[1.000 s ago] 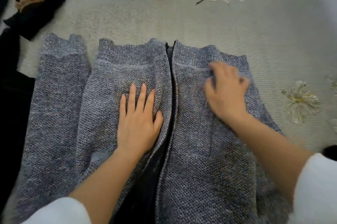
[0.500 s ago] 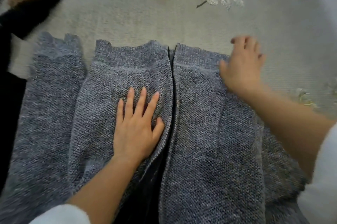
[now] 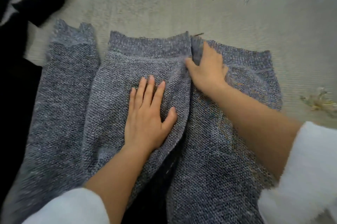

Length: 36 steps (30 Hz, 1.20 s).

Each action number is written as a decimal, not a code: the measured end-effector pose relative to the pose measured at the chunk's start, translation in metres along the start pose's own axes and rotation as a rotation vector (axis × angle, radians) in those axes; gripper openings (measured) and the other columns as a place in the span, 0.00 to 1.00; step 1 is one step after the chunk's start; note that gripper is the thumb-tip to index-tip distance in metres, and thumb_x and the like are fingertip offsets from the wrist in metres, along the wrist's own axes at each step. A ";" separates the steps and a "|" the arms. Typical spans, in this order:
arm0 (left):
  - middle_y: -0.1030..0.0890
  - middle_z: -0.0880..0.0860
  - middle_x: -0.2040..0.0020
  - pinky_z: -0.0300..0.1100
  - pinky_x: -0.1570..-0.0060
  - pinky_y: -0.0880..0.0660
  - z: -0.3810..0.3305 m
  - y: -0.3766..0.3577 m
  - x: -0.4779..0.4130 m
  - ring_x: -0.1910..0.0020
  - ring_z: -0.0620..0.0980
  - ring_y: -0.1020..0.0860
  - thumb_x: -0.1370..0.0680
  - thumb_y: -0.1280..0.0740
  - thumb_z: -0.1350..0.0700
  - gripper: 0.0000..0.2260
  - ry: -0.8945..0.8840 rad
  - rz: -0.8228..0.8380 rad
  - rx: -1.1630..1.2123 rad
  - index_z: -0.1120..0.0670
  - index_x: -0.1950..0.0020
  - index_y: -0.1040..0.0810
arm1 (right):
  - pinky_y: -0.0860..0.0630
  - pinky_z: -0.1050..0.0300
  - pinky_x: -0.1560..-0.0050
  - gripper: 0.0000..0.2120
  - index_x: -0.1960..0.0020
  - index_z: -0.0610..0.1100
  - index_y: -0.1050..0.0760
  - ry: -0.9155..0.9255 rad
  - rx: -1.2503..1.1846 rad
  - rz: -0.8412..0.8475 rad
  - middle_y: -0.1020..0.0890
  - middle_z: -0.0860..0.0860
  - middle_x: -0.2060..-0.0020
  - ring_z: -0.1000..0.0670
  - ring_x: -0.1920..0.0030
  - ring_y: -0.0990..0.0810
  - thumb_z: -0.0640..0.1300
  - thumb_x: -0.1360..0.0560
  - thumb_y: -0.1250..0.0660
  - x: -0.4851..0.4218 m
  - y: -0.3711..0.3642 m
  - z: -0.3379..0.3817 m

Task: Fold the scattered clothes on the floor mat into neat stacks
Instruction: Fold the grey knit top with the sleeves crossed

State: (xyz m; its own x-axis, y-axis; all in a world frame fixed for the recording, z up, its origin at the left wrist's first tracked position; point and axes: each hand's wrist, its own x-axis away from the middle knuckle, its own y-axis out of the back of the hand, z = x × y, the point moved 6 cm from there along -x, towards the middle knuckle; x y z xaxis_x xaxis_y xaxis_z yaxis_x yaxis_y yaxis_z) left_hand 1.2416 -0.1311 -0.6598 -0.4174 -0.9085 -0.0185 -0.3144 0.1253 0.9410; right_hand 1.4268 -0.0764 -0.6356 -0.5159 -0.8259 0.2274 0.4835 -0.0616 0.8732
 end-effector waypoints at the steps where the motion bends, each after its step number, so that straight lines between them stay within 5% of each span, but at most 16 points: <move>1: 0.48 0.53 0.21 0.46 0.26 0.63 0.000 -0.001 -0.001 0.22 0.49 0.56 0.23 0.51 0.39 0.31 0.001 0.006 -0.007 0.51 0.22 0.44 | 0.47 0.43 0.29 0.31 0.24 0.46 0.44 0.074 -0.003 -0.019 0.36 0.48 0.27 0.47 0.26 0.42 0.56 0.22 0.40 0.020 0.001 -0.003; 4: 0.46 0.53 0.22 0.47 0.25 0.62 -0.001 -0.001 -0.003 0.22 0.50 0.55 0.23 0.52 0.39 0.31 -0.002 0.003 -0.017 0.51 0.23 0.41 | 0.51 0.48 0.26 0.29 0.24 0.45 0.46 0.264 -0.040 -0.036 0.40 0.49 0.25 0.52 0.24 0.47 0.55 0.21 0.45 0.113 -0.008 -0.019; 7: 0.45 0.53 0.22 0.46 0.25 0.62 -0.001 -0.001 -0.003 0.23 0.49 0.54 0.24 0.50 0.38 0.30 -0.005 -0.020 -0.025 0.51 0.24 0.40 | 0.55 0.50 0.24 0.29 0.24 0.41 0.44 0.335 0.172 0.045 0.42 0.47 0.24 0.51 0.23 0.50 0.53 0.21 0.51 0.194 -0.034 -0.053; 16: 0.49 0.52 0.21 0.48 0.28 0.64 0.003 -0.007 0.015 0.23 0.51 0.59 0.21 0.46 0.38 0.31 -0.064 0.163 0.052 0.52 0.22 0.46 | 0.72 0.51 0.29 0.28 0.22 0.43 0.59 0.385 0.478 0.101 0.57 0.48 0.22 0.50 0.23 0.61 0.53 0.19 0.60 0.205 -0.061 -0.071; 22: 0.46 0.53 0.22 0.46 0.25 0.61 0.001 0.001 0.130 0.22 0.52 0.56 0.16 0.48 0.50 0.22 0.029 0.322 0.370 0.57 0.24 0.42 | 0.62 0.46 0.25 0.29 0.22 0.41 0.61 0.283 0.491 0.251 0.59 0.47 0.22 0.47 0.23 0.62 0.52 0.18 0.57 0.243 -0.058 -0.070; 25: 0.43 0.53 0.23 0.41 0.26 0.57 0.007 0.022 0.207 0.23 0.51 0.51 0.18 0.44 0.51 0.23 0.004 0.260 0.435 0.58 0.24 0.40 | 0.61 0.48 0.25 0.29 0.22 0.42 0.62 0.333 0.428 0.264 0.59 0.46 0.23 0.46 0.23 0.62 0.51 0.18 0.57 0.324 -0.062 -0.086; 30: 0.57 0.42 0.23 0.48 0.25 0.55 0.026 0.038 0.343 0.25 0.41 0.60 0.20 0.40 0.48 0.29 0.022 0.320 0.272 0.45 0.22 0.50 | 0.67 0.55 0.26 0.27 0.22 0.47 0.62 0.397 0.365 0.324 0.59 0.51 0.23 0.52 0.24 0.63 0.51 0.17 0.57 0.457 -0.062 -0.126; 33: 0.52 0.42 0.22 0.55 0.26 0.51 0.038 0.047 0.395 0.24 0.43 0.57 0.21 0.39 0.46 0.31 0.162 0.275 0.185 0.42 0.23 0.51 | 0.58 0.55 0.24 0.25 0.22 0.53 0.51 0.239 0.145 0.358 0.54 0.56 0.23 0.54 0.23 0.57 0.54 0.18 0.54 0.500 -0.053 -0.143; 36: 0.41 0.56 0.25 0.59 0.31 0.46 0.058 0.063 0.418 0.28 0.58 0.44 0.25 0.35 0.41 0.35 0.562 0.197 0.134 0.45 0.23 0.46 | 0.49 0.53 0.26 0.31 0.28 0.50 0.33 0.153 -0.023 0.297 0.39 0.57 0.26 0.53 0.25 0.46 0.66 0.23 0.55 0.516 -0.035 -0.138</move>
State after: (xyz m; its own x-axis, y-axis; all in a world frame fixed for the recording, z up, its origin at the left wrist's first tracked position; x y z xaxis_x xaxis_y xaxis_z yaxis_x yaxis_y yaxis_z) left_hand 0.9981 -0.4796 -0.6279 0.0236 -0.9300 0.3669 -0.3971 0.3281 0.8571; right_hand 1.2415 -0.5783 -0.6083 -0.2386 -0.8840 0.4021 0.6134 0.1838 0.7681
